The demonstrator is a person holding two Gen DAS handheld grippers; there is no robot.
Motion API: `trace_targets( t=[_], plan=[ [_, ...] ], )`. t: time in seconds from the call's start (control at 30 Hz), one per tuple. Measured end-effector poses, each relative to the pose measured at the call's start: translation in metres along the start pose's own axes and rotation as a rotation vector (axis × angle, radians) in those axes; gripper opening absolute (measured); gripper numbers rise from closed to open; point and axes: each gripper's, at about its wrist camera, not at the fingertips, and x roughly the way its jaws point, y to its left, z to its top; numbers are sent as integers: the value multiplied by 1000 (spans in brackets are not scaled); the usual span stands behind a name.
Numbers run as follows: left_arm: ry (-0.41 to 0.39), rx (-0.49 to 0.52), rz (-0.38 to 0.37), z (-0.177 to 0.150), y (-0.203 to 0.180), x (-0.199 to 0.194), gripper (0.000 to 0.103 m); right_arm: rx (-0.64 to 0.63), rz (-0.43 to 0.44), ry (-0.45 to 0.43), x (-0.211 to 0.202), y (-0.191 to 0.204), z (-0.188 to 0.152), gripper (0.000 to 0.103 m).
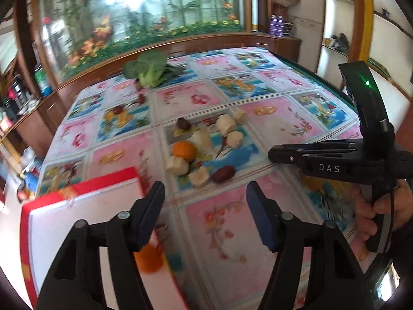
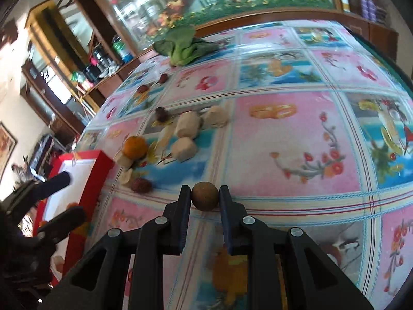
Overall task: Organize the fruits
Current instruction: 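Close the left gripper on a red date while the right gripper holds the kiwi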
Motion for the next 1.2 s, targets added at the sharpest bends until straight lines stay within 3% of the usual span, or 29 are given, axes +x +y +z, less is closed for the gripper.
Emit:
trace_targets(
  t=[0.23,0.33,0.37,0.43,0.6,0.77,1.1,1.2],
  plan=[
    [16,167,-45,19,-18,31,53,23,19,7,-1,-4,0,21],
    [63,250,-48,23,-25,47,48,42,35,13,-1,-6,2,21],
    [86,262,-55,23,-26,53,40,49,41,15,0,-8,2,21],
    [121,274,-88,23,-26,62,35,61,51,18,-1,-10,2,21],
    [143,305,-98,20,-27,71,32,60,51,19,-1,-10,3,21],
    [169,280,-123,16,-24,72,29,61,51,20,-1,-10,2,21],
    [205,231,-87,21,-29,76,29,35,37,18,-1,-6,2,21],
    [226,191,-85,23,-30,77,22,24,28,17,-1,-4,2,21]
  ],
)
